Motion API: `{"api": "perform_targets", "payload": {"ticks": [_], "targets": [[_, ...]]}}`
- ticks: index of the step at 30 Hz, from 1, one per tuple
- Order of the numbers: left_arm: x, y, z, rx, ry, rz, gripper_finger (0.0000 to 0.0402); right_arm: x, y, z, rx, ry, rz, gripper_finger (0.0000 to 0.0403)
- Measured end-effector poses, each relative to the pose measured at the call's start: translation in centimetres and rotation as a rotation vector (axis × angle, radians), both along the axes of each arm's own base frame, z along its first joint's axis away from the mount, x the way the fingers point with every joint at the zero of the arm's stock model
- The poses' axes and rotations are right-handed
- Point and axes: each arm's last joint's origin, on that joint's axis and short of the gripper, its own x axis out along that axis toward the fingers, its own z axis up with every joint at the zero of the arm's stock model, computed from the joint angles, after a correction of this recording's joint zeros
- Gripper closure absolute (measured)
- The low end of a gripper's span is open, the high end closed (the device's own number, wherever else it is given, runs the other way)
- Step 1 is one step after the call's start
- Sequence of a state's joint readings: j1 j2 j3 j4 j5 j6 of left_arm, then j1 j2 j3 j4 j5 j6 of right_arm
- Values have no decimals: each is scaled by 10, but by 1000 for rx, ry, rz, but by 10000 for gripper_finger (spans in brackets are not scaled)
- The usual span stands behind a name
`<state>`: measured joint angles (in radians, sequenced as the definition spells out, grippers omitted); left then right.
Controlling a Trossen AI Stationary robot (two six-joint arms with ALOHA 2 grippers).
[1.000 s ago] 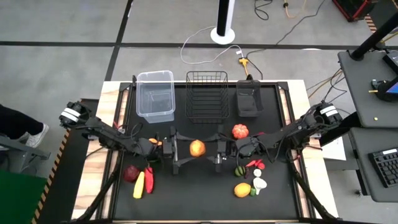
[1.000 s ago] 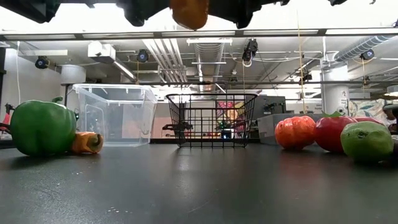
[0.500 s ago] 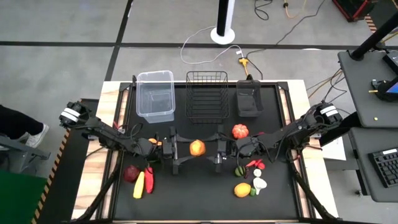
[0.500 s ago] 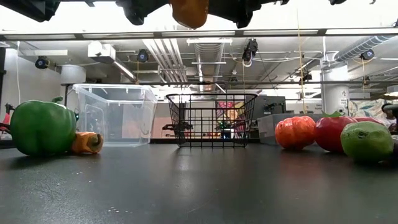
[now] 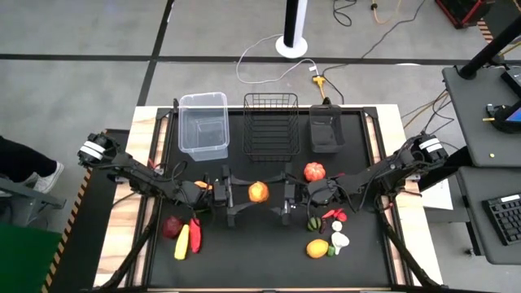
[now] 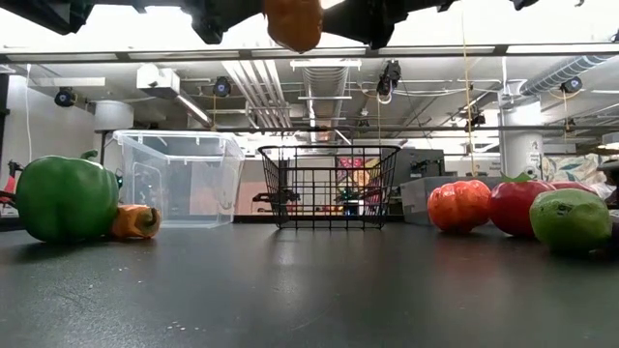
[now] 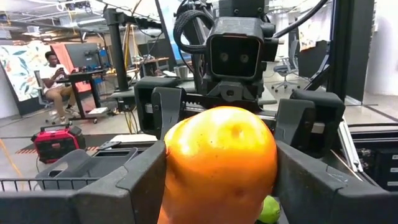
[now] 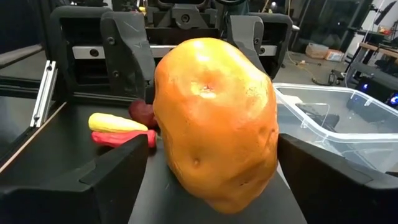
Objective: Sort produce into baskets
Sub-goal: Put the potato into the transparent basket
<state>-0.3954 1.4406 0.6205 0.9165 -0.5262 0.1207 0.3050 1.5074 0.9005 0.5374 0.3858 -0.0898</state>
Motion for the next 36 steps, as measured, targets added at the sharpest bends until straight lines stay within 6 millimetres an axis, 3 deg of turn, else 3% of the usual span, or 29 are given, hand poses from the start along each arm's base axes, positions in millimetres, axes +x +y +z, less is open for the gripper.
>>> {"api": "perform_targets", "payload": {"ticks": [15, 18, 23, 26, 36], "targets": [[0, -1, -6, -54, 52, -29, 169, 0, 0, -11, -24, 82, 1, 76], [0, -1, -6, -58, 51, -44, 169, 1, 0, -15, -42, 96, 3, 101], [0, -2, -7, -53, 62, -44, 164, 2, 0, -16, -59, 100, 5, 179], [0, -1, -8, -92, 62, 4, 145, 0, 0, -14, -62, 108, 8, 217], [-2, 3, -11, -101, 112, 99, 47, -11, -9, -7, -49, 227, -29, 218]]}}
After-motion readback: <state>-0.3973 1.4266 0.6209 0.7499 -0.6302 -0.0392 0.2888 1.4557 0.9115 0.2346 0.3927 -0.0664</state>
